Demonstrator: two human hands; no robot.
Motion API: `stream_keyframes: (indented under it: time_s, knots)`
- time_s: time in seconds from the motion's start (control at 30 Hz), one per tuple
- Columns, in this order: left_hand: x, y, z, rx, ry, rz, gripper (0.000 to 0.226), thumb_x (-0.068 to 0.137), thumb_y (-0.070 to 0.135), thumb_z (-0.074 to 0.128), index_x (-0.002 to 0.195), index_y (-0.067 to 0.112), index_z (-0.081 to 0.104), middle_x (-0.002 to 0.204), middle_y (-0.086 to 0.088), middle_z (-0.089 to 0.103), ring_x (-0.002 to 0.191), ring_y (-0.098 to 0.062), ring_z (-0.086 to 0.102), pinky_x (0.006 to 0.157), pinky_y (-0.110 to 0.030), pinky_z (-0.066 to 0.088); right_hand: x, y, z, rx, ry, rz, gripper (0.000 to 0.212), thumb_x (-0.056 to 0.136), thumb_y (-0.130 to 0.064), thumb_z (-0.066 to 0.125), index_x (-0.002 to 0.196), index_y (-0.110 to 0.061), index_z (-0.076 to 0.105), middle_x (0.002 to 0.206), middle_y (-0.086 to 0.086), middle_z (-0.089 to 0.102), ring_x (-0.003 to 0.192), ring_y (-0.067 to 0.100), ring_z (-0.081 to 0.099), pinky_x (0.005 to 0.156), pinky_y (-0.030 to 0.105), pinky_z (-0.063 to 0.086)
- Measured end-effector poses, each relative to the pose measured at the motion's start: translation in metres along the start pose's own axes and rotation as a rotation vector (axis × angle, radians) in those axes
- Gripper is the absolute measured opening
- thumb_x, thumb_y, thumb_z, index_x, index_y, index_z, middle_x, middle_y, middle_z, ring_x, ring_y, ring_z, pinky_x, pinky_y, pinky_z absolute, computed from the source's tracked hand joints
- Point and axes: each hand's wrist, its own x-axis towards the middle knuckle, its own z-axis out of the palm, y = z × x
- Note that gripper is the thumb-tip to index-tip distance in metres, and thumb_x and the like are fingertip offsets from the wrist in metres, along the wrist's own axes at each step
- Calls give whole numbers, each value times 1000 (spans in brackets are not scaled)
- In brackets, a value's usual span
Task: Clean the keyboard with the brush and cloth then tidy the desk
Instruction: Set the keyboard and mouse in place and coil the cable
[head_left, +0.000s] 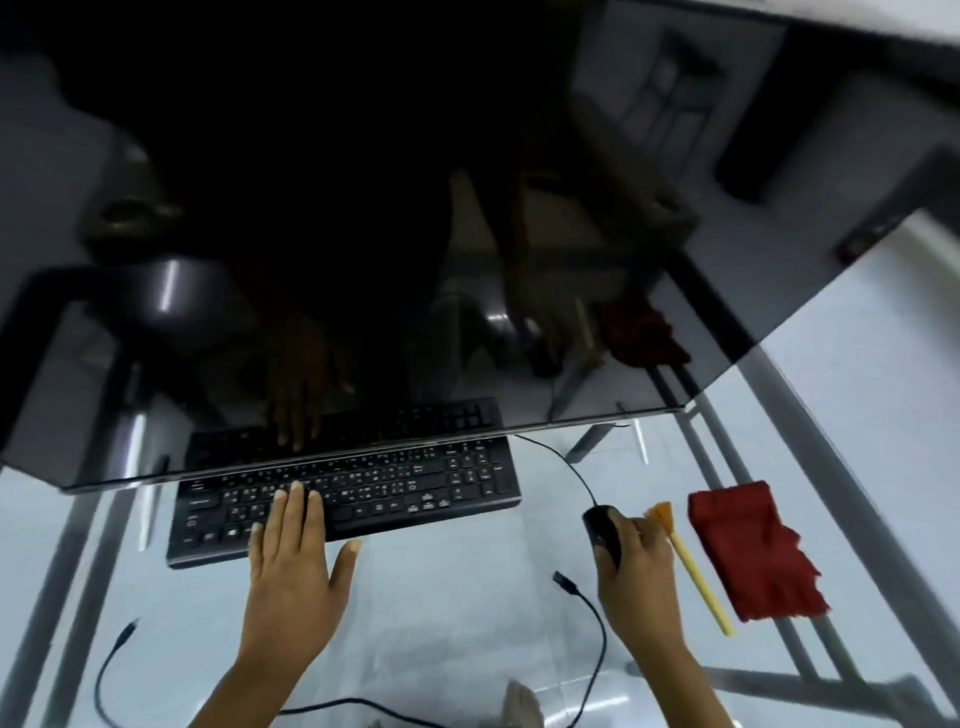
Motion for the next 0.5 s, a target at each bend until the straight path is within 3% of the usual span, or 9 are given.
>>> stream_keyframes:
  time_s: [0.17, 0.33, 0.5]
  knots:
    - [6, 5, 10, -7, -6, -32, 88, 88, 64, 19, 145, 0, 36, 157, -16, 23, 148, -29, 10, 118, -52, 13, 42, -13, -4, 2, -9, 21, 41, 85, -6, 69, 125, -5, 61, 114, 18, 57, 101, 34, 54, 85, 34, 40]
    - [3, 0, 17, 14, -3, -51, 87, 86, 62, 24, 142, -3, 40, 154, -20, 29, 146, -33, 16, 114, -55, 17, 87, -19, -13, 55, -60, 119, 40, 95, -18, 58, 134, -12, 52, 133, 13, 46, 117, 30, 49, 97, 40, 45]
    - [1, -2, 18, 21, -1, -71, 88, 85, 63, 25, 142, -2, 39, 154, -19, 29, 145, -33, 18, 113, -56, 17, 105, -17, -15, 80, -71, 109, 41, 97, -18, 56, 137, -10, 50, 138, 14, 43, 121, 31, 45, 104, 38, 42]
